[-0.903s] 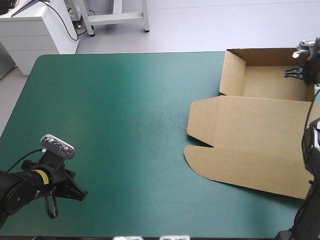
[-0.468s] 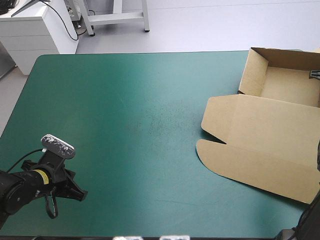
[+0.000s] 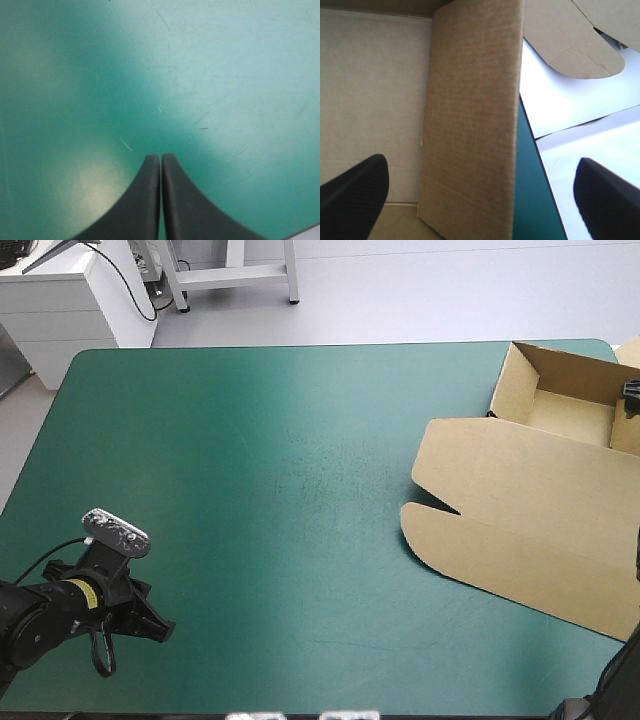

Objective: Fold the box

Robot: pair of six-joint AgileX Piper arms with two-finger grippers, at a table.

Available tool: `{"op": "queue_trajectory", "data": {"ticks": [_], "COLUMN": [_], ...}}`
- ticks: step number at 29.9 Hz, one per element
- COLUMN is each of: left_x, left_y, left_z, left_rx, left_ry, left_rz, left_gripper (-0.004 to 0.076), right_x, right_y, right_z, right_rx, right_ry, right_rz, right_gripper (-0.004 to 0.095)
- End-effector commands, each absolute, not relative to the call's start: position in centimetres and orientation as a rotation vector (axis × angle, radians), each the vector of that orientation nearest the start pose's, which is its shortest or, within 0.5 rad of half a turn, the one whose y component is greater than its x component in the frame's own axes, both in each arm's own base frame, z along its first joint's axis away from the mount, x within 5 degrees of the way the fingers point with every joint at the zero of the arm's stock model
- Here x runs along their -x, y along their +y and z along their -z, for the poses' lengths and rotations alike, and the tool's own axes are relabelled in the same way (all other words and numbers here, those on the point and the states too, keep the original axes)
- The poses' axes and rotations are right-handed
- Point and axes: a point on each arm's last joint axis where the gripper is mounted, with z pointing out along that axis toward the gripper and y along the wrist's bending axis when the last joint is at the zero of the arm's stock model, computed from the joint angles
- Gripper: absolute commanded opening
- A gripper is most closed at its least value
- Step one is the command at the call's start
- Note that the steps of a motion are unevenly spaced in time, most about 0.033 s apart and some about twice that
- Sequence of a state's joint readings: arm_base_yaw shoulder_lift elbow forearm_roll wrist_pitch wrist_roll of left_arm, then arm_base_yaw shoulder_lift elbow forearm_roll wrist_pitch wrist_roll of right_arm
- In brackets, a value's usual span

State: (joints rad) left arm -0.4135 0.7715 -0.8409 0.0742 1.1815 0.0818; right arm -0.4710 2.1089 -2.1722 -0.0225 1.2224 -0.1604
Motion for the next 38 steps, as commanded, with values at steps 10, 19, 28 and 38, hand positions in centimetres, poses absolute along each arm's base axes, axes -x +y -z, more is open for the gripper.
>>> {"op": "queue_trajectory", "data": {"ticks": [10,19,28,38], "left_x": [-11.1,-11.1,-11.1,-11.3], "left_y": [-4.3,-4.3,-4.3,-4.9], "left_z": [-33.9,-33.9,-34.0,-34.2], "left_rx": [-0.630,-0.630,-0.628,-0.609], "left_ry": [2.451,2.448,2.444,2.411], "left_rz": [0.042,0.042,0.054,0.124], "left_gripper": [-0.0008,-0.0008,-0.0008,-0.0008], "right_x": [-39.5,-37.0,-34.7,-30.1], "right_y": [-19.2,-16.5,-9.3,0.4], "right_z": [-38.4,-43.6,-48.0,-45.5], "right_rx": [-0.321,-0.271,-0.039,0.376], "right_ry": [2.496,2.345,2.240,2.342], "right_rz": [0.136,0.000,-0.114,-0.238], "right_gripper": [0.0610,-0.0020,-0.0019,-0.0020]}}
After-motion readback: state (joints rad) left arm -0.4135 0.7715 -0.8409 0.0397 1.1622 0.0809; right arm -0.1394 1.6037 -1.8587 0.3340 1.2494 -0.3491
